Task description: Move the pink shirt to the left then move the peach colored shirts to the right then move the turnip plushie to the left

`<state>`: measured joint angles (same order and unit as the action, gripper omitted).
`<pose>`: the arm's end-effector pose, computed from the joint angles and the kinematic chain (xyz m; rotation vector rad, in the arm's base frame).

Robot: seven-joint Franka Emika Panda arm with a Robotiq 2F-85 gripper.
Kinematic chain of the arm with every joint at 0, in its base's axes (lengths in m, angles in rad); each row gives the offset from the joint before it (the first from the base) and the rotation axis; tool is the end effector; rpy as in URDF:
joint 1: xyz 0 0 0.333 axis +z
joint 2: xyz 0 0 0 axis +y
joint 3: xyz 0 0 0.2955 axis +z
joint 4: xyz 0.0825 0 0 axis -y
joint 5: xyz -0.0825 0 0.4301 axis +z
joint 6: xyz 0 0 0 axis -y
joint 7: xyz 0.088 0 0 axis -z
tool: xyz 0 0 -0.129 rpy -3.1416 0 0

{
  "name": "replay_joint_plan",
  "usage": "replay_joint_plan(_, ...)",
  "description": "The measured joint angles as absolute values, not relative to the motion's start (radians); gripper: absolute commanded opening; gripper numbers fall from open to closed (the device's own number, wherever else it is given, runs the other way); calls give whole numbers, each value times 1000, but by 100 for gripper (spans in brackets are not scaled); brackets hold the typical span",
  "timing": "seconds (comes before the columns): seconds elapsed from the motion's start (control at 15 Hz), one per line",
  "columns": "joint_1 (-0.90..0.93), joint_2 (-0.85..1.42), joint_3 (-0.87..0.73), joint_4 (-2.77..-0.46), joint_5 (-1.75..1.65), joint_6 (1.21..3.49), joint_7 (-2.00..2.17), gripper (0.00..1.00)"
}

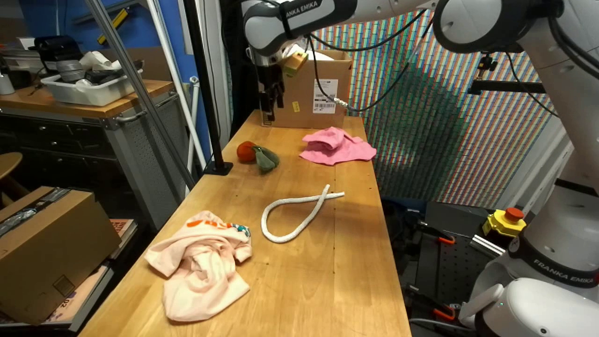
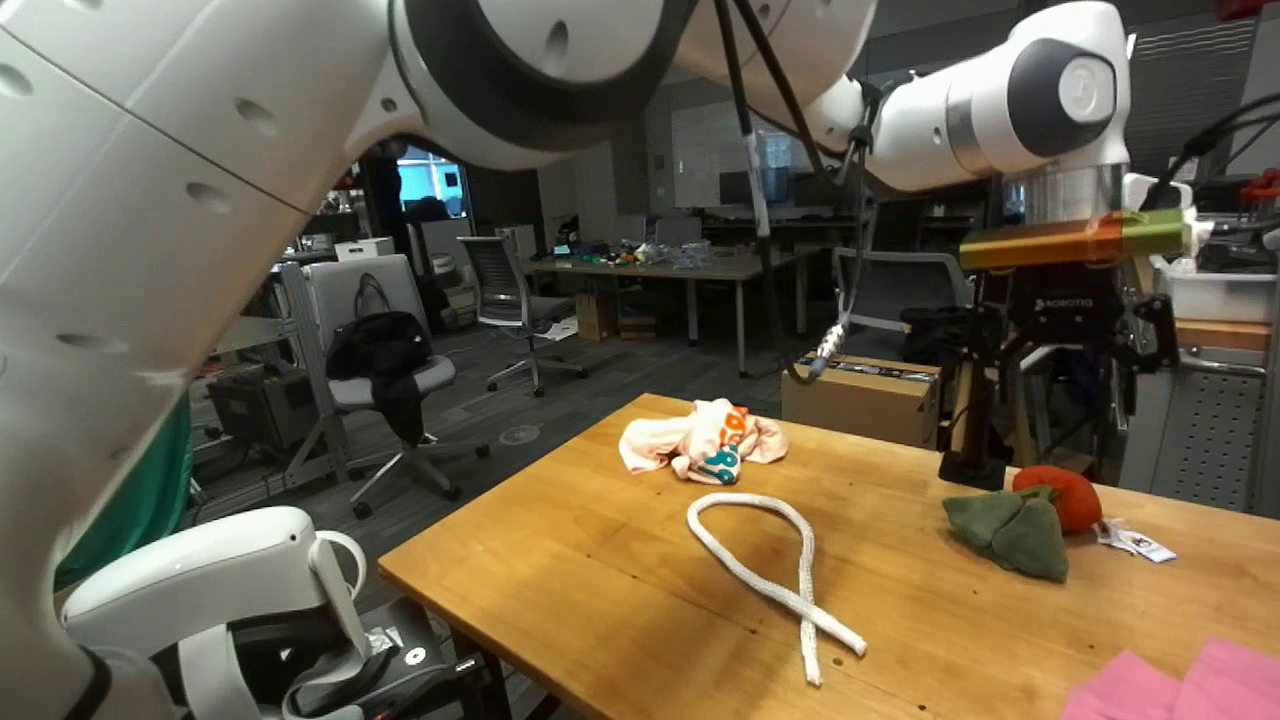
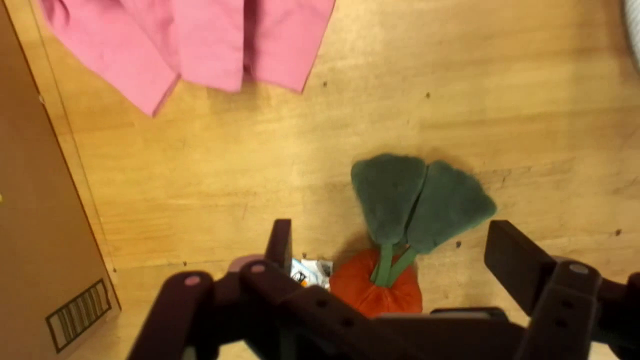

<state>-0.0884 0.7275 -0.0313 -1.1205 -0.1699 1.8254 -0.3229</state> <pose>0.7730 -0.1043 0.3315 2.9405 0.3779 -0.0923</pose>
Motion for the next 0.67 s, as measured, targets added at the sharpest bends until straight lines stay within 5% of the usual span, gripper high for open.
replay_joint_plan(0.33, -81, 497, -5, -1246, -175, 1537, -458, 100)
replay_joint_plan(0.67, -81, 240, 5, -1457, -173, 1491, -582, 100)
